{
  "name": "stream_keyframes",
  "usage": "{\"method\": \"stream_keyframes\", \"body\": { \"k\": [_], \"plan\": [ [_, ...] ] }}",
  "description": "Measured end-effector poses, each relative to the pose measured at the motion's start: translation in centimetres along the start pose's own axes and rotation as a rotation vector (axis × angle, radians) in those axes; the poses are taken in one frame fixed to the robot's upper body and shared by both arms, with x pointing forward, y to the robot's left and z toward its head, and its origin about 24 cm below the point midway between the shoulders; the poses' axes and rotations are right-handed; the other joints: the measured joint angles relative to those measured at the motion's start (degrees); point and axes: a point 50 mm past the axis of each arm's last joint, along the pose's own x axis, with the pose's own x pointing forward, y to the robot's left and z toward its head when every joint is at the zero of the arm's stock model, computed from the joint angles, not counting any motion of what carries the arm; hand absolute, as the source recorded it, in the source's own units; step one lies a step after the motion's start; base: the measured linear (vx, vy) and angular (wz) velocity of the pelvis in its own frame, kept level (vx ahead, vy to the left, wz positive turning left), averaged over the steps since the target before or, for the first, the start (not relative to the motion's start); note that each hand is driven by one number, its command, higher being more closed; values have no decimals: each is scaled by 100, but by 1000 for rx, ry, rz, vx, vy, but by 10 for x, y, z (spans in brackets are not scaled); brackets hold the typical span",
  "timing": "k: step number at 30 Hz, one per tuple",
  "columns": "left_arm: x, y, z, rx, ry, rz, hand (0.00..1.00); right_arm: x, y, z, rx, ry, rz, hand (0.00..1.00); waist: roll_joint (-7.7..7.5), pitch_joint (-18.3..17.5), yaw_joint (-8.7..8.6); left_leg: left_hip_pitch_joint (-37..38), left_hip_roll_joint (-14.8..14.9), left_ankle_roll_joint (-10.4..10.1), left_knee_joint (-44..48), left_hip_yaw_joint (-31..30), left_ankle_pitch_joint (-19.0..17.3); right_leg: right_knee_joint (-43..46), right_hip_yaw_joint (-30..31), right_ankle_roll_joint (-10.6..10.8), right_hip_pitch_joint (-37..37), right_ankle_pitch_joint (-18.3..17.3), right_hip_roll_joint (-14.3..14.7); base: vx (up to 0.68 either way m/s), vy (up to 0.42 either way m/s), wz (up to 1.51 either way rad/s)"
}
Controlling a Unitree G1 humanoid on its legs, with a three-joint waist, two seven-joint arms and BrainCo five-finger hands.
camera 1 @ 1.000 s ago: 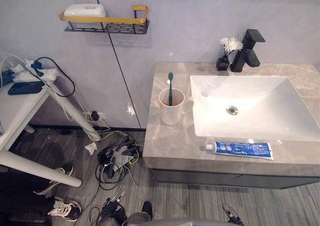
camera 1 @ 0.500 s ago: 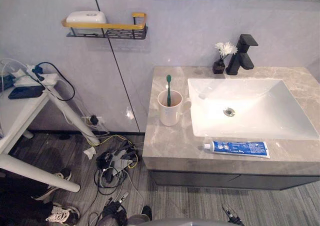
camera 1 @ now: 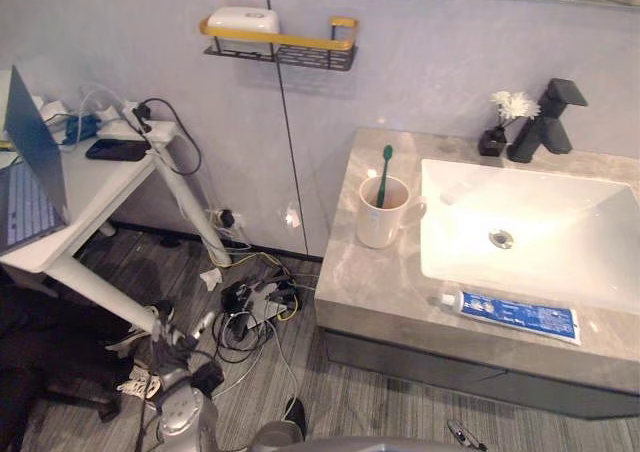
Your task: Organize washtable
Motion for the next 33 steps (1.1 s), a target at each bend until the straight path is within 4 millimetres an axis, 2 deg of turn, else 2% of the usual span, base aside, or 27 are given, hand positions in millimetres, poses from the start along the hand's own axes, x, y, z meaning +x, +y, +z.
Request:
{"method": "stream_keyframes", "body": {
  "k": [3, 5, 6, 7, 11, 15, 20, 23, 27, 29, 33],
  "plan": [
    [-1, -6, 34, -14, -166, -2, 0, -1, 7, 2, -14, -14, 32, 0, -30, 11, 10, -106, -37, 52, 200, -69, -180, 96, -58, 0, 0, 1, -37, -1, 35, 16],
    [-6, -16, 59, -34, -290, -27, 0, -1, 11, 3, -20, -28, 48, 0, -26, 13, 14, -134, -69, 96, 335, -66, -295, 118, -67, 15, 48, 14, -85, -16, 42, 1],
    [-8, -19, 64, -39, -314, -37, 0, -1, 11, 3, -21, -27, 49, 0, -17, 8, 13, -133, -76, 101, 359, -68, -310, 118, -75, 16, 62, 14, -94, -31, 33, 0],
    [-14, -30, 78, -48, -383, -81, 0, -1, 12, 2, -27, -26, 56, 0, -4, 8, 13, -152, -77, 104, 420, -64, -331, 116, -81, 16, 71, 13, -100, -42, 17, 2],
    [-38, -63, 107, -56, -546, -239, 0, -1, 11, 5, -40, -38, 65, 0, 63, 1, -18, -282, -62, 101, 524, -80, -326, 40, -125, 20, 48, 5, -69, -57, -1, 4],
    [-60, -91, 122, 10, -696, -413, 0, 0, 6, 7, -44, -44, 51, 0, 158, -64, -68, -313, -47, 69, 518, -121, -263, 14, -116, -26, 16, -93, -25, -54, -14, 4],
    [-85, -121, 128, 64, -819, -668, 0, 1, -3, 4, -37, -18, 24, 0, 194, -111, -179, -227, -6, 21, 275, -245, 86, 11, -104, -4, -59, -46, 100, -3, -41, 4],
    [-95, -134, 128, 107, -872, -784, 0, 2, -9, 2, -46, 0, 15, 0, 191, -122, -192, -230, 53, -11, 275, -255, 107, -1, -41, -19, -65, -40, 169, -2, -41, -4],
    [-108, -153, 118, 137, -880, -950, 0, 4, -13, 5, -77, 4, 11, 0, 253, -217, -238, -208, 92, -26, 156, -245, 151, 10, 22, -69, -152, -69, 206, -35, -10, -4],
    [-120, -165, 109, 180, -894, -1075, 0, 5, -12, 10, -97, -7, 22, 0, 261, -248, -336, -130, 97, -37, 32, -230, 218, 4, 51, -111, -155, -95, 213, -22, 7, -4],
    [-141, -184, 102, 222, -945, -1258, 0, 6, -14, 13, -101, -15, 15, 0, 280, -325, -379, -128, 132, -40, -16, -182, 259, 10, 151, -115, -225, -96, 246, -9, -4, -10]
  ]
}}
